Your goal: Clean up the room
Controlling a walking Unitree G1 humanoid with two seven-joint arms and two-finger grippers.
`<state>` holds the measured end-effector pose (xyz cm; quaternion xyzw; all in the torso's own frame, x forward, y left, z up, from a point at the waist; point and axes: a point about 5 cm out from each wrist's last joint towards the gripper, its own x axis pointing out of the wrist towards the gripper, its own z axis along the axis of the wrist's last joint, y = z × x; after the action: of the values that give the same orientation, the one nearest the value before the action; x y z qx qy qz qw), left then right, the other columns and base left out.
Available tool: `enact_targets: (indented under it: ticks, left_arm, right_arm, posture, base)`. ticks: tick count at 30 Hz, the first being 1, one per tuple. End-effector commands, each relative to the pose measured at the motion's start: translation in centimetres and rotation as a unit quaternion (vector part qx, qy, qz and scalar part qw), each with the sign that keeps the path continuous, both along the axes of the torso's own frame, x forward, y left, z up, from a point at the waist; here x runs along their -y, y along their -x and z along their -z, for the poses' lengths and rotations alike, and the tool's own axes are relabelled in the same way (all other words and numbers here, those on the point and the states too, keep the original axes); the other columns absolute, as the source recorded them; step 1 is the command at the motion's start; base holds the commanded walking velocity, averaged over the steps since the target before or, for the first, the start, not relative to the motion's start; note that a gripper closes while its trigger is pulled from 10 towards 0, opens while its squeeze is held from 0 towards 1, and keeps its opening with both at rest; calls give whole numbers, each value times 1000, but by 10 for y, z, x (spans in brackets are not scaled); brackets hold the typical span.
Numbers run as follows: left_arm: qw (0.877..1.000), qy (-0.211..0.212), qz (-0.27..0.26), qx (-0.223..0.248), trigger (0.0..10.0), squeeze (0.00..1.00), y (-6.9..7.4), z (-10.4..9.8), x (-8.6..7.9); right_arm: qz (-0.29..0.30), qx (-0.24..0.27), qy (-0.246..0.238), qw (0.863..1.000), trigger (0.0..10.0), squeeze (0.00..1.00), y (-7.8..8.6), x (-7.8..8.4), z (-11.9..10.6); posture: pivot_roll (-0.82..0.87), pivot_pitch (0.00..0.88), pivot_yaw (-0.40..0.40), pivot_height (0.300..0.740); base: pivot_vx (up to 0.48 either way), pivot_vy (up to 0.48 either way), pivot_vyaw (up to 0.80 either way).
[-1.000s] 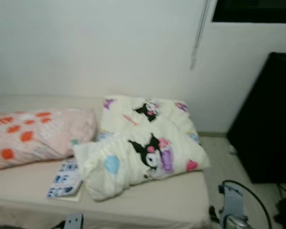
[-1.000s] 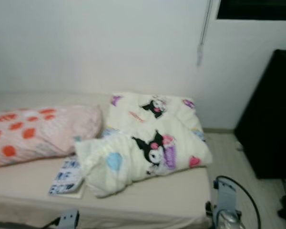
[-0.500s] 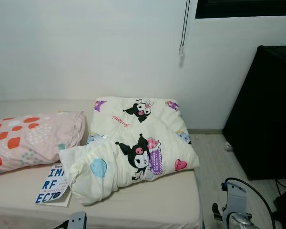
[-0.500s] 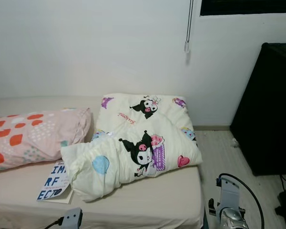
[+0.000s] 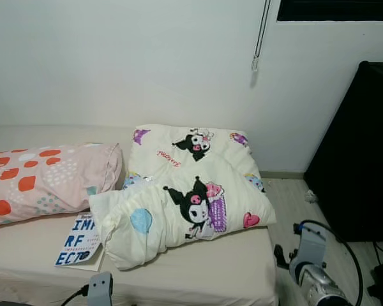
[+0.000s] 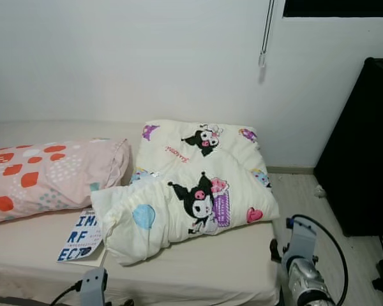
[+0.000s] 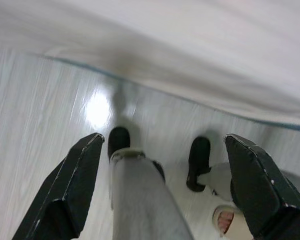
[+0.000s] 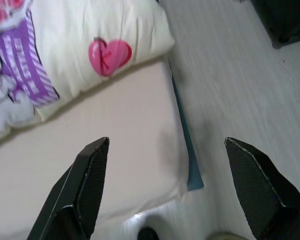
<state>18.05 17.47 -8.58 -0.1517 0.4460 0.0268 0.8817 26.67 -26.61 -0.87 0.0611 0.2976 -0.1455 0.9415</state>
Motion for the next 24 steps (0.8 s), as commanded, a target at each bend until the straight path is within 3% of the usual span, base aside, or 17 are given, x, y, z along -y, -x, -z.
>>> enact_targets:
  ticks: [1,3,6,7,10,12,24]
  left_arm:
    - [1000,-3,1,26,10000,0,-12,-7,-4]
    - [999,-1,8,51,10000,0,-24,-14,-2]
    - [998,0,11,59,10000,0,-28,-16,-1]
    - [997,3,15,78,10000,0,-38,-22,1]
    - [996,6,17,90,10000,0,-45,-26,3]
    - [995,7,20,94,10000,0,-46,-27,5]
    - [997,8,34,71,10000,0,-34,-18,13]
  right_arm:
    - [-4,33,-3,999,10000,0,-11,1,-12]
    - [-20,58,-9,998,10000,0,-23,-3,-22]
    - [-27,68,-13,997,10000,0,-27,-5,-26]
    - [-52,83,-11,995,10000,0,-34,-12,-31]
    - [-83,82,7,993,10000,0,-38,-19,-33]
    - [-114,73,32,990,10000,0,-38,-25,-31]
    - [-116,77,17,990,10000,0,-35,-27,-29]
  posture:
    - [-120,0,27,704]
    - [-120,0,27,704]
    - [-120,0,27,704]
    - [-119,0,26,704]
    - [-116,0,25,704]
    - [-115,0,24,704]
    - [-122,4,28,704]
  base:
    - [0,0,0]
    - [0,0,0]
    - [0,0,0]
    - [0,0,0]
    - [0,0,240]
    - [0,0,759]
    - [0,0,800]
